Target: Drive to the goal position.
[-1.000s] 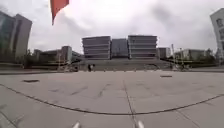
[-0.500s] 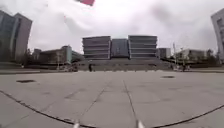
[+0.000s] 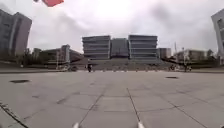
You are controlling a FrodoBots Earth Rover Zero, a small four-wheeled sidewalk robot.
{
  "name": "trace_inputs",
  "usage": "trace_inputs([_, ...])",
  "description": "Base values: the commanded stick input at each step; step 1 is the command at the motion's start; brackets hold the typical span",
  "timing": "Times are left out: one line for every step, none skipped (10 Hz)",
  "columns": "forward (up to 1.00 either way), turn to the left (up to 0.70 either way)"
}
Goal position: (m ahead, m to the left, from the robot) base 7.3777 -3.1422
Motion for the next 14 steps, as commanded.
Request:
trace_inputs([0.7, 0.0])
trace_inputs([0.7, 0.01])
trace_inputs([0.7, 0.0])
trace_inputs([0.7, 0.0])
trace_inputs([0.7, 0.0])
trace_inputs([0.7, 0.0])
trace_inputs([0.7, 0.01])
trace_inputs([0.7, 0.01])
trace_inputs([0.7, 0.01])
trace_inputs([0.7, 0.01])
trace_inputs([0.7, 0.01])
trace_inputs([0.7, 0.01])
trace_inputs([0.7, 0.01])
trace_inputs([0.7, 0.01])
